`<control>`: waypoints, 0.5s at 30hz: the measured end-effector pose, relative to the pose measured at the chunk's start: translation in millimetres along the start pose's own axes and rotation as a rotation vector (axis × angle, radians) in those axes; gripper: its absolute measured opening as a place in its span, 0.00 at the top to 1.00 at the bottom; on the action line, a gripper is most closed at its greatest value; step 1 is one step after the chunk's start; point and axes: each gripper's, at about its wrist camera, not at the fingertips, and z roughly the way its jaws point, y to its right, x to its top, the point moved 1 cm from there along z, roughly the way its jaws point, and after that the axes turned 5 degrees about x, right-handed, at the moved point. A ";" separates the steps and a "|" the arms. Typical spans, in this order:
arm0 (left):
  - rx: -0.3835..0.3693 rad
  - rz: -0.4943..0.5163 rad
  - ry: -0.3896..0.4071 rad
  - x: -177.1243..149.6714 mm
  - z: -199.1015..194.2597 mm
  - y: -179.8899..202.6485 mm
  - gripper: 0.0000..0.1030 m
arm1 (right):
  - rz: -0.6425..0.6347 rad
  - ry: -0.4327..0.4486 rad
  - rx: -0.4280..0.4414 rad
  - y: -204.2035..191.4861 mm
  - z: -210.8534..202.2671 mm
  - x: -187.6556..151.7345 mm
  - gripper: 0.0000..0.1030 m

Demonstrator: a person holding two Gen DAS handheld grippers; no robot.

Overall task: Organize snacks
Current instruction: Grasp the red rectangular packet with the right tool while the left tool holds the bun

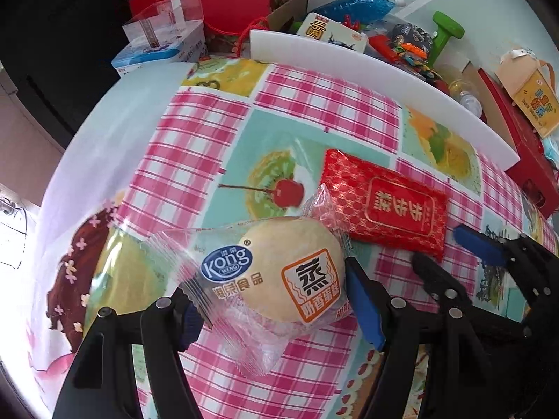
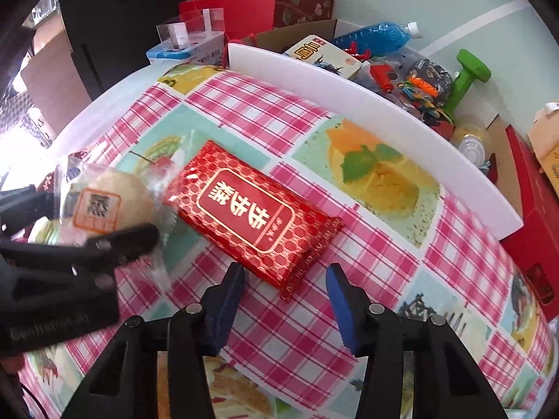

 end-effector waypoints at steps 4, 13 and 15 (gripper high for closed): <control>0.029 0.012 0.011 7.4 -3.5 -7.0 0.34 | -0.002 0.007 0.012 1.7 -7.4 3.6 0.38; 0.066 -0.017 0.011 18.8 0.2 -33.3 0.35 | 0.027 0.051 -0.005 -3.9 -10.4 32.2 0.38; 0.065 -0.024 0.012 19.2 1.5 -39.2 0.35 | 0.046 0.063 0.005 -7.8 -6.4 39.3 0.38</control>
